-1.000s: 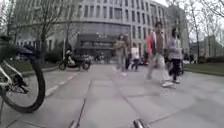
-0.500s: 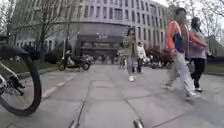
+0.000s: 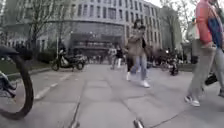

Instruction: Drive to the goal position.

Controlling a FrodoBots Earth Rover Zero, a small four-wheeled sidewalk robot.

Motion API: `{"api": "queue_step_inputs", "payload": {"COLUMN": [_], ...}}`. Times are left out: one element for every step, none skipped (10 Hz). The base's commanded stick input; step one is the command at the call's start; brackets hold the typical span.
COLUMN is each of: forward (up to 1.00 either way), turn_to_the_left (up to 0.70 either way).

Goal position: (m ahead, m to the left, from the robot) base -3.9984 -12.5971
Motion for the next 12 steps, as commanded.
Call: {"api": "queue_step_inputs", "payload": {"forward": [0.04, 0.04, 0.04, 0.04, 0.04, 0.04, 0.04, 0.04, 0.04, 0.04, 0.04, 0.04], "turn_to_the_left": [-0.85, -0.68, -0.38, -0.15, -0.10, -0.44, -0.85, -0.85, -0.35, -0.13, -0.11, -0.11]}}
